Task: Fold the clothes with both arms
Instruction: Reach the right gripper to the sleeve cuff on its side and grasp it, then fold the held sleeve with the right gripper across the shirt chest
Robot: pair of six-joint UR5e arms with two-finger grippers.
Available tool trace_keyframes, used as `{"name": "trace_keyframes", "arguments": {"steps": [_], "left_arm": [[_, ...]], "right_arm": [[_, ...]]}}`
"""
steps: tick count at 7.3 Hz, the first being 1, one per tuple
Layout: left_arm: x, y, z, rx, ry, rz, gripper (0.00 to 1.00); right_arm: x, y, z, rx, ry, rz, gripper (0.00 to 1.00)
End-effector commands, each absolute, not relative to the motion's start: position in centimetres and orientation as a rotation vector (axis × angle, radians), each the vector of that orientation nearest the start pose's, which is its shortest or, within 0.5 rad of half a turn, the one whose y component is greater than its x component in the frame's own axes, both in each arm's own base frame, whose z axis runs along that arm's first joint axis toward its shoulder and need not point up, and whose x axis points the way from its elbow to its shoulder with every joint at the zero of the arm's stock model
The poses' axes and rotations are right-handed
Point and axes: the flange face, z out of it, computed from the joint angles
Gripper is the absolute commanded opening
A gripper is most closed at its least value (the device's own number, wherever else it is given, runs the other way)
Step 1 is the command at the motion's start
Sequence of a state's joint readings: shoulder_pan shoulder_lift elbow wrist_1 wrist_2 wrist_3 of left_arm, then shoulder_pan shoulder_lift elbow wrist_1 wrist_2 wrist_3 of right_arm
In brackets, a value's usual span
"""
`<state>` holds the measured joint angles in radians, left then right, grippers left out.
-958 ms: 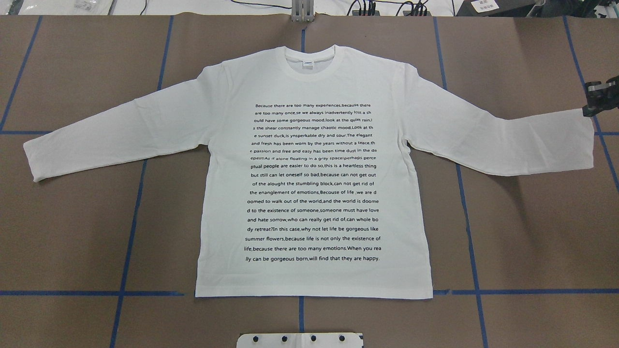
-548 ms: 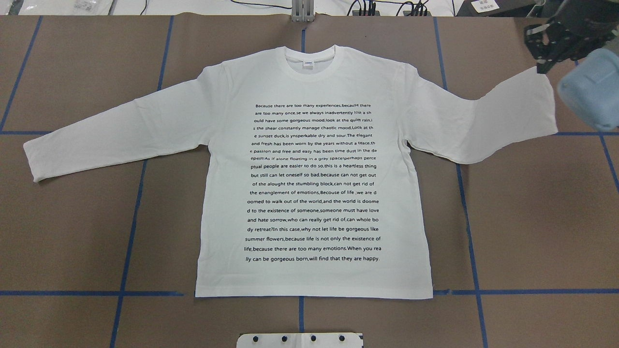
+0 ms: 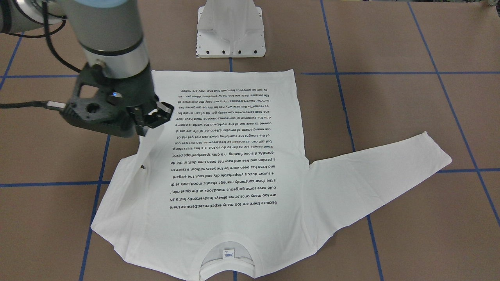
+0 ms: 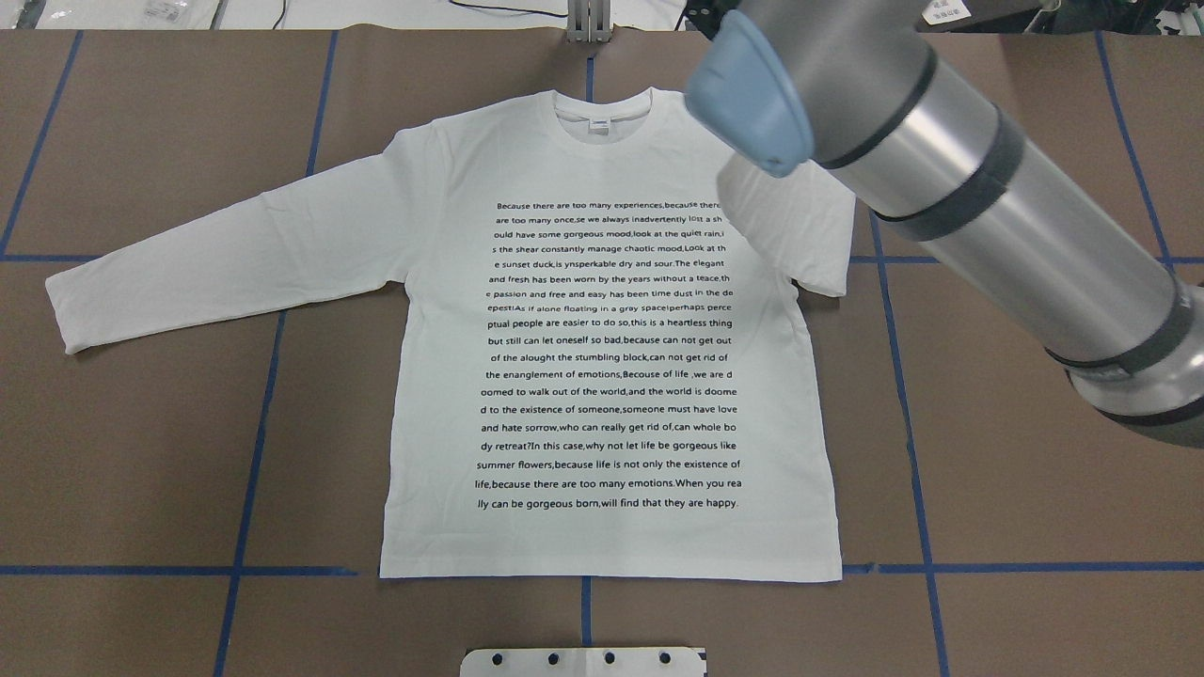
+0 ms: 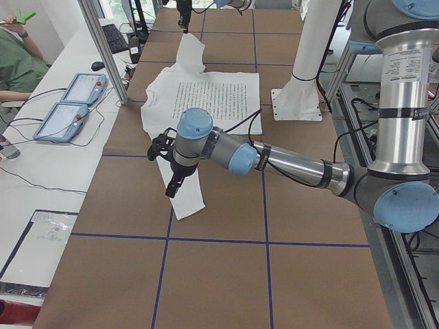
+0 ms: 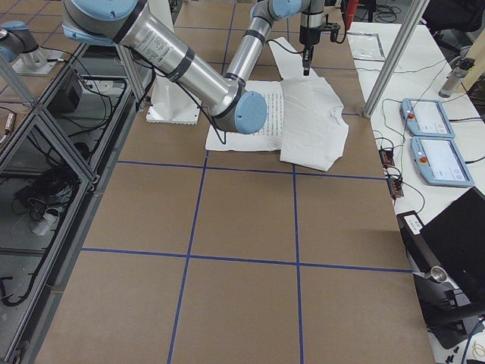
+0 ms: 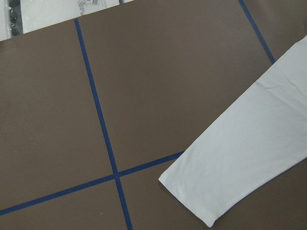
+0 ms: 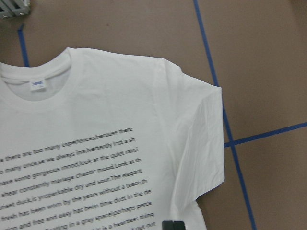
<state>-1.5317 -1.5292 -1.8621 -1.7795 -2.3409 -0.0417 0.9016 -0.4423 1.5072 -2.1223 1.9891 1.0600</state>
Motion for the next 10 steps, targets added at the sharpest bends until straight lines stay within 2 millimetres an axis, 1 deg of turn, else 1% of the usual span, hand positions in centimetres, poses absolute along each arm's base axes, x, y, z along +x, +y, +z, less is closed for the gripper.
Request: {"name": "trace_keyframes", "arguments": {"steps": [1, 2, 3, 4, 5, 6, 8, 9, 10], "left_arm": [[-4.4, -48.7, 51.5, 0.397, 0.774, 0.174, 1.00], [-4.4, -48.9, 52.5, 0.403, 0.774, 0.175, 1.00], [-4.3, -49.3, 54.1, 0.413, 0.775, 0.178, 1.00], [-4.3, -49.5, 55.4, 0.428, 0.777, 0.184, 1.00], [-4.3, -49.5, 55.4, 0.436, 0.778, 0.183, 1.00], [-4.3, -49.5, 55.4, 0.436, 0.779, 0.184, 1.00], [-4.3, -49.6, 55.1, 0.440, 0.780, 0.186, 1.00], [-4.3, -49.5, 55.0, 0.442, 0.780, 0.187, 1.00], [-4.3, -49.5, 54.7, 0.446, 0.780, 0.188, 1.00]], "right_arm": [[-50.4, -62.7, -2.5, 0.083, -0.713, 0.278, 0.00], [-55.3, -60.6, -1.2, 0.118, -0.720, 0.251, 0.00], [-59.4, -58.3, 0.1, 0.137, -0.686, 0.228, 0.00], [-62.1, -57.3, 0.7, 0.164, -0.713, 0.232, 0.00], [-63.7, -57.1, 1.5, 0.170, -0.729, 0.231, 0.00], [-64.1, -56.9, 1.5, 0.189, -0.723, 0.232, 0.00], [-64.3, -56.9, 0.7, 0.199, -0.761, 0.260, 0.00], [-64.2, -57.0, 0.5, 0.204, -0.772, 0.261, 0.16], [-63.9, -57.3, -0.3, 0.218, -0.794, 0.259, 0.67]]}}
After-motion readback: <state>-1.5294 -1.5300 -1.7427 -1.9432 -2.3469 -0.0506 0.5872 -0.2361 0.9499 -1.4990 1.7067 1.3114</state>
